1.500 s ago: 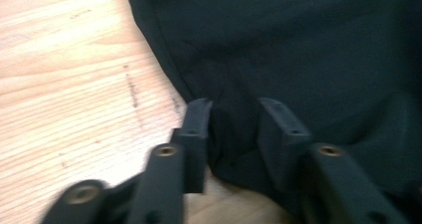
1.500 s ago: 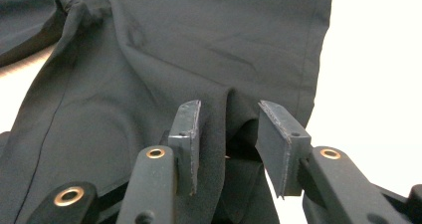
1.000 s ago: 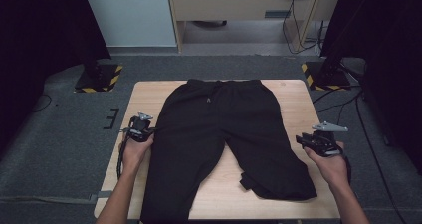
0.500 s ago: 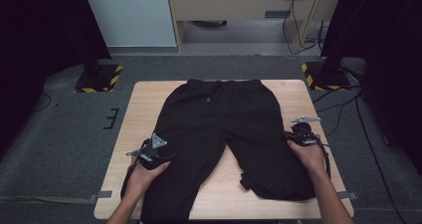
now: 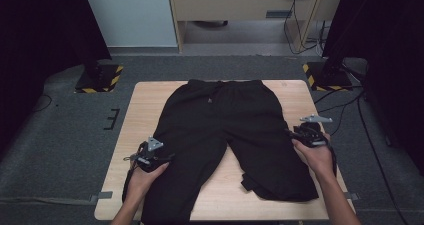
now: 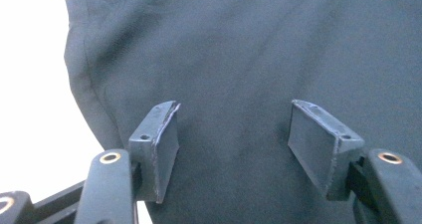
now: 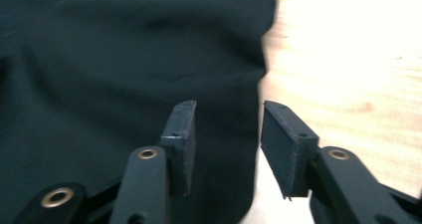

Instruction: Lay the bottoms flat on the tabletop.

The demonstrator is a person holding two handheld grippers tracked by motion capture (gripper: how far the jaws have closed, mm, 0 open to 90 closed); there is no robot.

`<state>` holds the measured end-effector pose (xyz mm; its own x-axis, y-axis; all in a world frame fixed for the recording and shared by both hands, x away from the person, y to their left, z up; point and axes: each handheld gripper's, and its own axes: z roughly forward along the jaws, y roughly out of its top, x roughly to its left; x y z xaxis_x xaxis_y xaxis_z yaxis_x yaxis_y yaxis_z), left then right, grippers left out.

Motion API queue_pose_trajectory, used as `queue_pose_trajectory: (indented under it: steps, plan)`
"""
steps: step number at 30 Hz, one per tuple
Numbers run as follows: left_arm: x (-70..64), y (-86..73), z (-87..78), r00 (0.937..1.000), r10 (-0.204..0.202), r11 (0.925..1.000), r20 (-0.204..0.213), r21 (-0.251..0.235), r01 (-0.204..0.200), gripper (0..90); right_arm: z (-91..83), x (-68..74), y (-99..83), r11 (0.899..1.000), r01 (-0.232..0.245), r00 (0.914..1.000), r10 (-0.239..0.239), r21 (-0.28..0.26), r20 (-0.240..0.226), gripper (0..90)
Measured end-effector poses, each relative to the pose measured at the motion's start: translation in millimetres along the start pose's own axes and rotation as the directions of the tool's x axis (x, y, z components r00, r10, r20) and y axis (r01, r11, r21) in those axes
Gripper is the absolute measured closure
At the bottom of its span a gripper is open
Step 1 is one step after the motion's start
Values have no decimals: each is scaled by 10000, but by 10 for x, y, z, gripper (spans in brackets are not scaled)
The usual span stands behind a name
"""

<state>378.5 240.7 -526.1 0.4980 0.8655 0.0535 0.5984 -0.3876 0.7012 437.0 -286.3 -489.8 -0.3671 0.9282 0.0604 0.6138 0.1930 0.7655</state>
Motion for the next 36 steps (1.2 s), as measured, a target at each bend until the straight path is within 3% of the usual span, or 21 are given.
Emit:
queue_pose_trajectory:
  steps: [2,6,12,15,19,22,23,25,27,31,34,36]
  plan:
    - [-27,8,-25,10000,72,10000,26,-40,-72,342,-82,34,-53,9998,189,9998,-190,-50,-62,558]
    - [-176,15,-123,9987,268,9994,442,-236,-257,339,-443,172,-356,9970,741,9949,-753,-201,-669,563]
    - [-235,-20,-62,9971,665,9977,373,134,-670,336,-655,164,-645,9944,1051,9914,-1036,147,-798,520]
    - [-226,-31,-57,9975,574,9983,415,101,-578,331,-746,162,-850,9907,1241,9897,-1195,558,-792,467]
    - [-196,-58,-43,9980,278,9996,562,-54,-275,323,-830,132,-972,9908,1189,9906,-1141,643,-750,464]
    - [-171,-72,-34,9977,113,9999,676,-130,-105,311,-887,89,-1091,9892,1141,9890,-1044,916,-1052,588]
    - [-165,-75,-32,9976,88,9999,683,-154,-77,311,-887,89,-1091,9892,1141,9890,-1044,916,-1052,588]
    - [-161,-76,-30,9976,96,9998,689,-169,-85,310,-873,94,-1123,9874,1192,9859,-1053,1043,-1304,714]
    - [-162,-75,-30,9976,93,9998,681,-168,-82,310,-868,115,-1113,9866,1222,9815,-1041,1078,-1607,893]
    - [-166,-71,-21,9980,52,9998,633,-219,-38,310,-892,187,-922,9883,1312,9753,-1146,777,-1890,898]
    - [-167,-65,-11,9979,43,9997,643,-235,-28,309,-895,342,-574,9877,1534,9638,-1425,315,-2253,897]
    - [-163,-61,-1,9979,39,9996,640,-270,-21,306,-728,566,-151,9834,1809,9527,-1719,130,-2505,896]
